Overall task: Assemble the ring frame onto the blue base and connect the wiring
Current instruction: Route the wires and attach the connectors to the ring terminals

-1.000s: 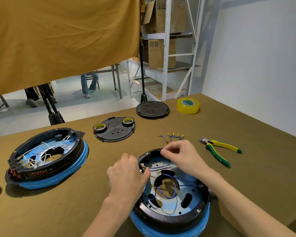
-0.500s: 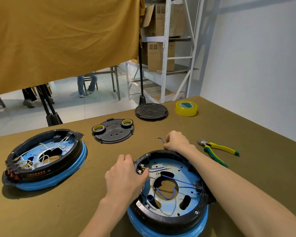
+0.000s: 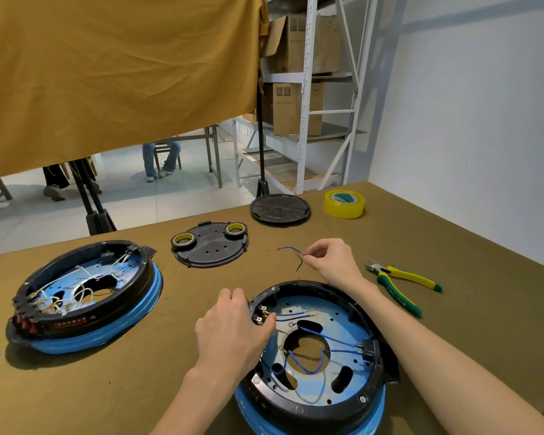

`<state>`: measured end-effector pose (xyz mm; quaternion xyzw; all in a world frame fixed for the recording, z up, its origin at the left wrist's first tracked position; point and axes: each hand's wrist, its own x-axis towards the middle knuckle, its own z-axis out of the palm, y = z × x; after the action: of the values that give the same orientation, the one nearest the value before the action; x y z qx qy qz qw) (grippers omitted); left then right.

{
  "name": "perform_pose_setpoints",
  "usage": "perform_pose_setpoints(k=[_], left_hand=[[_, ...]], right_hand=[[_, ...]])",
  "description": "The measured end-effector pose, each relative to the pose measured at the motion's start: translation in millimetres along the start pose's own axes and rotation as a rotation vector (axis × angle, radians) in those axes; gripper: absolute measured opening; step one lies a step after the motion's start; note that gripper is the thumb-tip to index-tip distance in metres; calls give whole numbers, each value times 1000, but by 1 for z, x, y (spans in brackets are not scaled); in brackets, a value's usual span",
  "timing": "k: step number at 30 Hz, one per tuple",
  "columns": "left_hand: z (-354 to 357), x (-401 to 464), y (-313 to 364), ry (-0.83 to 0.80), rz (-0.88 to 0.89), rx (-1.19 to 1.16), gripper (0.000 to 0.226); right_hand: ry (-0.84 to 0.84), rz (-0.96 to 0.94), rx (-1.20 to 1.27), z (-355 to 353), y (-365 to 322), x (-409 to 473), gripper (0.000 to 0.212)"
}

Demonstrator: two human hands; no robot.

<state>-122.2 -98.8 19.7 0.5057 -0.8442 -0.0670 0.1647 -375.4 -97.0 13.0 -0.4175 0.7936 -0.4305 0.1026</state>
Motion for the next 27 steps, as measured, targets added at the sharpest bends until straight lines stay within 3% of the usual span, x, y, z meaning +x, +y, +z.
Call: perform_pose_setpoints(k=[7,12,15,20,23,25,27], left_hand=[[0,0,0,-16,-13,7,54],[0,0,-1,-15,-12,-16,54],[1,0,-3,20,29,-51,56],[-13,9,-6,245,182,-459,50],[-23,11,-7,134,208,-749,30],[-27,12,-8,49,227,-827,11],[-31,12,-8,-9,231,-895,7]], right_hand=[[10,84,130,-9,6,-5,5],[-77,156,483,-14,-2,-8,10],[-108,84,607,-20,-17,-16,7],[-240,-100,602,-27,-46,-44,10],[-328,-189,603,-27,-62,-63,12],[-356,-236,595,-28,-72,-73,12],[-355,-264,593,-28,-79,-79,12]])
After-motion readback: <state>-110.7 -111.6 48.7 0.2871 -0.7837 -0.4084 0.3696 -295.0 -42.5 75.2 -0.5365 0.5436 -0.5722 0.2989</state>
